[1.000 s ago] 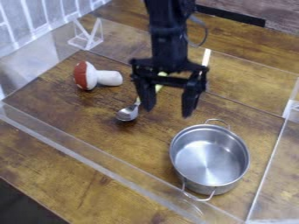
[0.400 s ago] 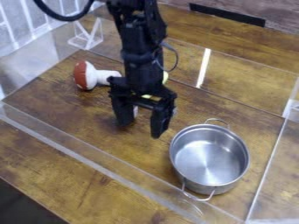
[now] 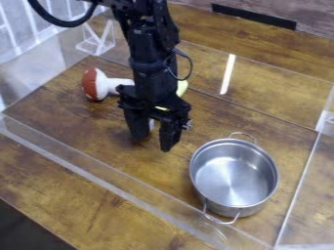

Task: Move the green spoon to the left

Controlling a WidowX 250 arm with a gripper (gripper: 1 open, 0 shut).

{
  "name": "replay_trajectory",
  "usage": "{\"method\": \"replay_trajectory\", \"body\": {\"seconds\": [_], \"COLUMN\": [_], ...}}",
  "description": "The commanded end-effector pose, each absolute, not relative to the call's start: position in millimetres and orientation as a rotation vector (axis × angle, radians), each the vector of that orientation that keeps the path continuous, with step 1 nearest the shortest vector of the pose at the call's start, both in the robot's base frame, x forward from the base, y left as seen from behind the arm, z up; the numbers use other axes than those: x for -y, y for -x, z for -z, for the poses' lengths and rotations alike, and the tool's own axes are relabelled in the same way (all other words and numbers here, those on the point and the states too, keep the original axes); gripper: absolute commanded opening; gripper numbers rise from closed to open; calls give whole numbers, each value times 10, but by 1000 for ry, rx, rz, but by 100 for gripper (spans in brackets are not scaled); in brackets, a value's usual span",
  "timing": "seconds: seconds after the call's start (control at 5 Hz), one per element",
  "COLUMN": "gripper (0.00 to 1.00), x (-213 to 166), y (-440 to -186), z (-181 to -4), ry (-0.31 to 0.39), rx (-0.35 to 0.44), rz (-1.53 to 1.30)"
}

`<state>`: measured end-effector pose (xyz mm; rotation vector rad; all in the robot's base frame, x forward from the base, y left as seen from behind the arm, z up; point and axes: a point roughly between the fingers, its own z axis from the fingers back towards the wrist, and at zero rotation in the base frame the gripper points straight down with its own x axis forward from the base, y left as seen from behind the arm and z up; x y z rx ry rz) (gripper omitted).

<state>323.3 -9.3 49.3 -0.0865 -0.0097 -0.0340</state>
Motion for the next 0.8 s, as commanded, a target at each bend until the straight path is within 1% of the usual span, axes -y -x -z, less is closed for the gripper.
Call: {"method": "replay_trajectory", "body": {"seconds": [0.0, 0.2, 0.6], "gripper": [0, 0, 0], "x": [177, 207, 154], "y": [-3355, -3377, -3329], "z": [-675, -833, -1183], "ry": [82, 77, 71], "rx": [77, 94, 123], "rz": [31, 5, 122]}}
